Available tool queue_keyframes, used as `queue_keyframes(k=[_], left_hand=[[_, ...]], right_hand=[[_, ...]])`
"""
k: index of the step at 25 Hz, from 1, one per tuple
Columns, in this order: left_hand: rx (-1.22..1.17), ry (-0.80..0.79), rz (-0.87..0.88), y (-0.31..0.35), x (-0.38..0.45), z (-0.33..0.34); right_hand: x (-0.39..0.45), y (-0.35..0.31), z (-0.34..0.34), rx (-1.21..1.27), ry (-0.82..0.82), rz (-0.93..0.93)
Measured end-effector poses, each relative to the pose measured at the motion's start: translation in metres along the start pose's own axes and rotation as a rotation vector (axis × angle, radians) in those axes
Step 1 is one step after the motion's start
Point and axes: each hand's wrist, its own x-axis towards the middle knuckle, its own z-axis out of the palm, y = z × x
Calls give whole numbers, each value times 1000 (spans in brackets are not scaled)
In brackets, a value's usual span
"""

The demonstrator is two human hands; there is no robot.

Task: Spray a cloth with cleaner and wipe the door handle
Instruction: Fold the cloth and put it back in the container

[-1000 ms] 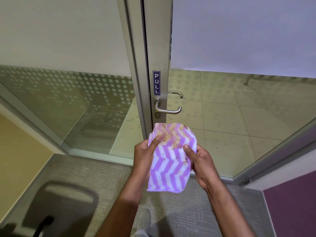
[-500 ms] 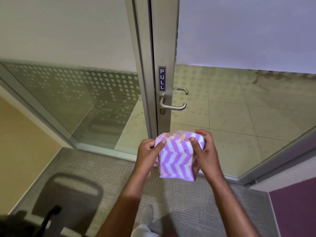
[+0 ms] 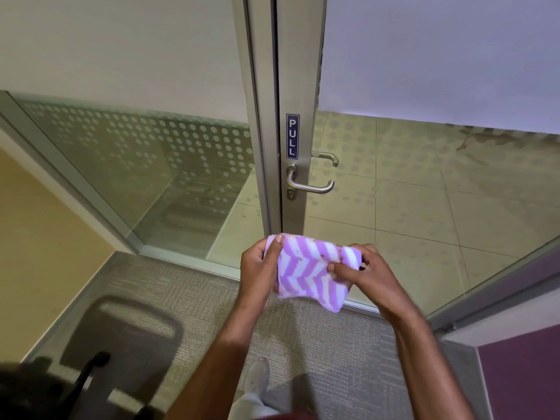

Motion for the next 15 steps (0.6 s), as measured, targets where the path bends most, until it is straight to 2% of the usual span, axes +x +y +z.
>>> queue_keyframes(k=[2,4,8,11,15], left_hand=[[-21,31,-47,-4,-1,2],[-69,-16,-90,-5,-4,-1],[-90,-151,-79,-10,-14,-22],[-74,-94,-53,-15,-25,-40],[-37,72,-24,-13,-40,-72]], right_hand=[[-2,3,8,180,-49,32],[-2,7,22,289,-65,62],[1,11,50,318,72,129],[3,11,65,333,112,157],[-2,4,99,323,75,151]])
